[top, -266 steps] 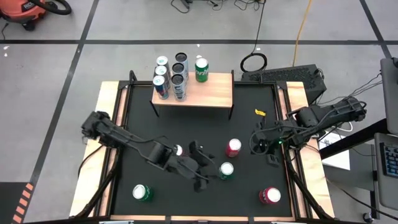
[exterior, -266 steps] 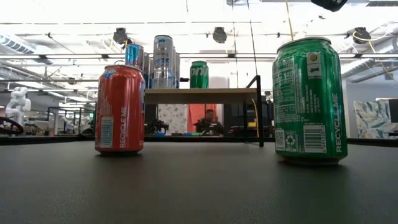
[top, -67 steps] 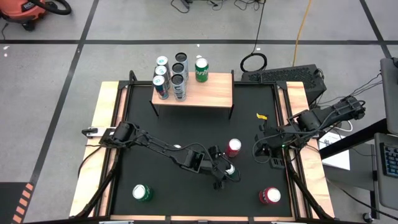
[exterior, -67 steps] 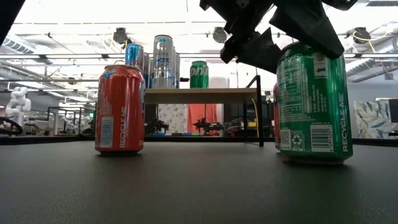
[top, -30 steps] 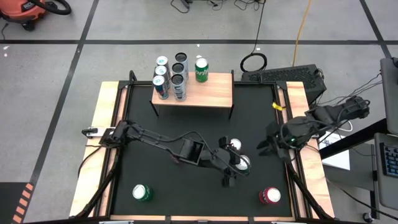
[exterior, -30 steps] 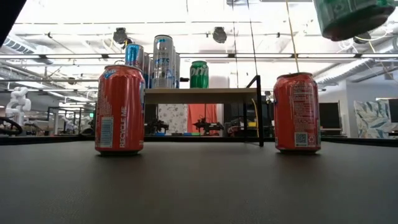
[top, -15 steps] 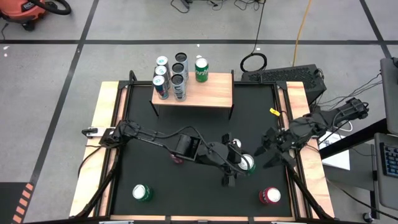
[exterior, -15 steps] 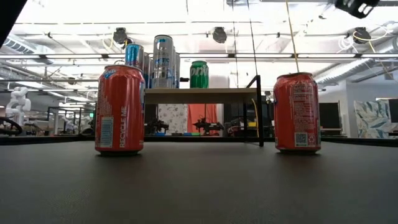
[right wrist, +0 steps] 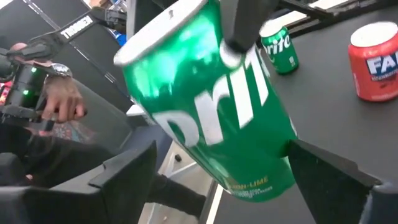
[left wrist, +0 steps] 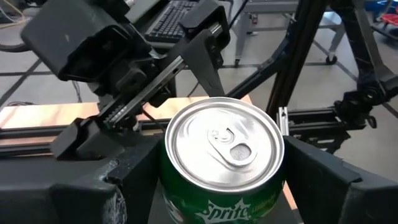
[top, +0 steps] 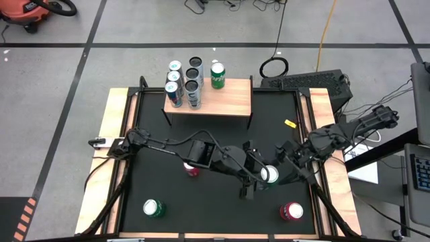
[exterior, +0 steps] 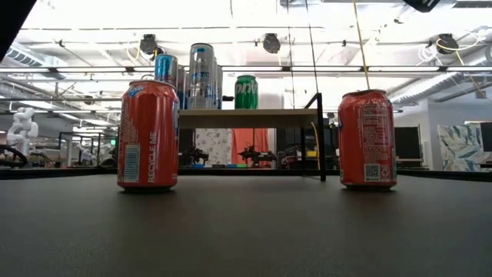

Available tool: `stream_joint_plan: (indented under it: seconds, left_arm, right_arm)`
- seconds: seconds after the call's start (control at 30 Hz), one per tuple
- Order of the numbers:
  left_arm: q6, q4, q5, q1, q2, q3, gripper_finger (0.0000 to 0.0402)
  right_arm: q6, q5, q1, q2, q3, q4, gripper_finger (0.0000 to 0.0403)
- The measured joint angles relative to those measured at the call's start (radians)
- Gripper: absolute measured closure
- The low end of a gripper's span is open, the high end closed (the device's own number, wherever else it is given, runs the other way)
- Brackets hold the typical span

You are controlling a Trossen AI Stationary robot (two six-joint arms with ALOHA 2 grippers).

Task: Place canned beverage on shelf
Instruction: Put the top green soda can on the shelf

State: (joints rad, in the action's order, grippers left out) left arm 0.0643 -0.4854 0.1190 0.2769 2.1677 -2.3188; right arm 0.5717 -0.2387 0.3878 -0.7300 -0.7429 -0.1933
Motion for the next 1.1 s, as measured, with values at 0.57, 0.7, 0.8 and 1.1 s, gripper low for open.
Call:
stream_joint_plan:
  seconds: [0.57,0.7,0.8,1.1]
  left_arm:
    - [0.008,-0.002,-0.017,-0.002,0.0,0.0,0.0112]
    - [0.008,0.013,-0.03,-0.004,0.0,0.0,0.0112]
    - [0.01,0.046,-0.046,-0.007,0.0,0.0,0.0112]
    - [0.021,0.088,-0.083,-0.013,0.0,0.0,0.0112]
  right_arm:
    - [-0.177,0.055,-0.002,-0.037,0.0,0.027,0.0061]
    - [-0.167,0.037,-0.002,-0.037,0.0,0.081,0.0061]
    - [-0.162,0.02,-0.001,-0.049,0.0,0.13,0.0061]
    - [-0.097,-0.095,-0.002,-0.095,0.0,0.244,0.0062]
